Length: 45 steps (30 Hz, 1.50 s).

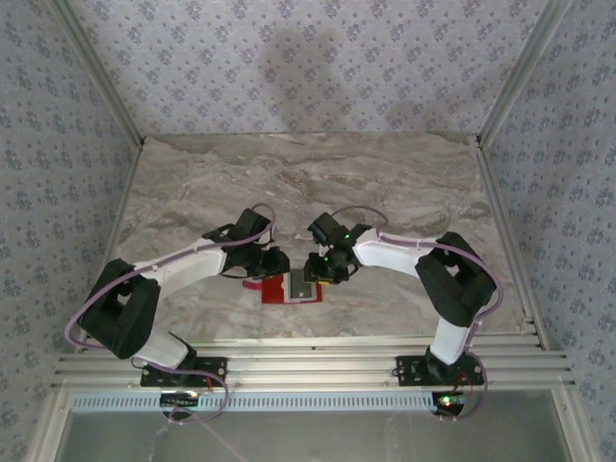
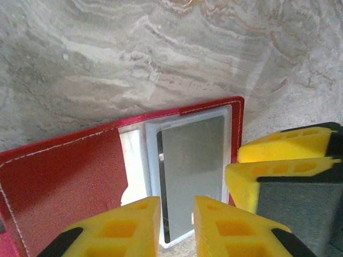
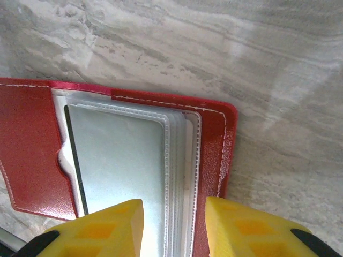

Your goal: Take the credit cards out of the card holder

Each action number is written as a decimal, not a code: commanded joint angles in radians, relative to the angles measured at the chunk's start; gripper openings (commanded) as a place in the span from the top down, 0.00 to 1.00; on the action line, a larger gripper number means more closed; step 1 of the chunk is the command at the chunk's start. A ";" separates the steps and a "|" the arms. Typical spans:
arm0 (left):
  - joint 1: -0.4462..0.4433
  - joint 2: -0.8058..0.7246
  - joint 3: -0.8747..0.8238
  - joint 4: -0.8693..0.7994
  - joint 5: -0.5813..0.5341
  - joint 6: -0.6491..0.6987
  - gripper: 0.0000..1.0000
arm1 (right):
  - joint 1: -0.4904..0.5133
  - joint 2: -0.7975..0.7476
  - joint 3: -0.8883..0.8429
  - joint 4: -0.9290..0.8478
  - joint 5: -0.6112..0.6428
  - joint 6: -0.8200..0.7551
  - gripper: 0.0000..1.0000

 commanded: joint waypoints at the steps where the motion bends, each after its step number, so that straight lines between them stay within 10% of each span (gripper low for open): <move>1: 0.012 0.010 -0.025 0.076 0.071 -0.027 0.76 | -0.008 -0.030 -0.006 -0.008 -0.002 0.005 0.64; 45: 0.041 0.102 -0.094 0.219 0.205 -0.003 0.72 | -0.009 0.015 -0.011 0.010 -0.041 -0.006 0.64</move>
